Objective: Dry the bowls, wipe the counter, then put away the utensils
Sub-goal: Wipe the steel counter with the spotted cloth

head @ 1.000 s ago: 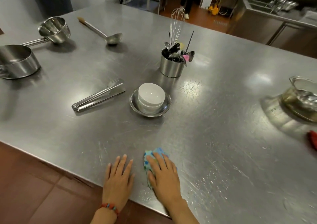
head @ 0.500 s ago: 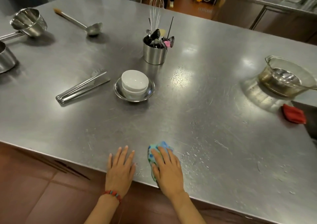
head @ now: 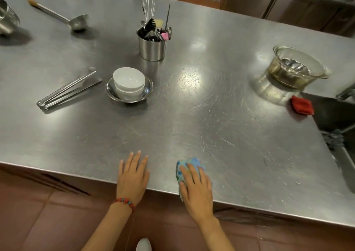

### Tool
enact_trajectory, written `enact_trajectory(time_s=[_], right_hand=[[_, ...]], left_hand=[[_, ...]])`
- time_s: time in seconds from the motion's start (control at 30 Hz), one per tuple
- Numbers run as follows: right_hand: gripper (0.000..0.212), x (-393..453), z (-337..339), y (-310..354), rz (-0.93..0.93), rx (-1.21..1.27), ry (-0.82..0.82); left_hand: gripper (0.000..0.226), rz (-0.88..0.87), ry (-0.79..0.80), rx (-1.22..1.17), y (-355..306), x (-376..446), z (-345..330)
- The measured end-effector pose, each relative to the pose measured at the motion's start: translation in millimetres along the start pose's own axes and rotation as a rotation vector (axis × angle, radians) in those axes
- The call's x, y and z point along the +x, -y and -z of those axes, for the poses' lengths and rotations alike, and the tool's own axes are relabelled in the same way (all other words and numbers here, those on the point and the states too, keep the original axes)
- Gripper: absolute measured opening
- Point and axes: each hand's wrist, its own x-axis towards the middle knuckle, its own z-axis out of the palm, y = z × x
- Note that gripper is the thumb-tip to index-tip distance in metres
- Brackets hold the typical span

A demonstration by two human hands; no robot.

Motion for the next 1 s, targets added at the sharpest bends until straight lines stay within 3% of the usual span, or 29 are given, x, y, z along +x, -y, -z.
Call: enact_trajectory(time_s=[0.1, 0.23, 0.3, 0.4, 0.47, 0.67, 0.77, 0.87, 1.0], right_hand=[[0.041, -1, 4, -31, 0.016, -0.018, 0.037], [0.044, 0, 5, -44, -0.392, 0.067, -0.078], [0.046, 3, 4, -32, -0.449, 0.034, -0.093], [0.046, 13, 4, -29, -0.309, 0.005, -0.041], [0.041, 37, 5, -40, -0.235, 0.018, -0.014], [0.045, 150, 0, -60, -0.286, 0.062, 0.064], [0.045, 141, -4, -57, -0.269, 0.068, 0.076], [0.041, 96, -5, -46, -0.107, 0.064, 0.026], [0.042, 89, 0, -63, 0.072, 0.048, 0.094]], left_hand=[[0.046, -0.083, 0.033, 0.007, -22, 4, -2], [0.047, -0.117, 0.073, 0.019, -31, 9, -7], [0.051, -0.12, 0.08, 0.019, -30, 10, -10], [0.072, -0.116, 0.101, 0.003, -26, 12, -15], [0.074, -0.111, 0.101, -0.002, -26, 13, -16], [0.075, -0.092, 0.131, 0.041, -27, 18, -16], [0.071, -0.101, 0.131, 0.039, -28, 19, -16], [0.05, -0.114, 0.084, 0.021, -37, 30, -12], [0.047, -0.169, 0.03, 0.039, -60, 54, -10]])
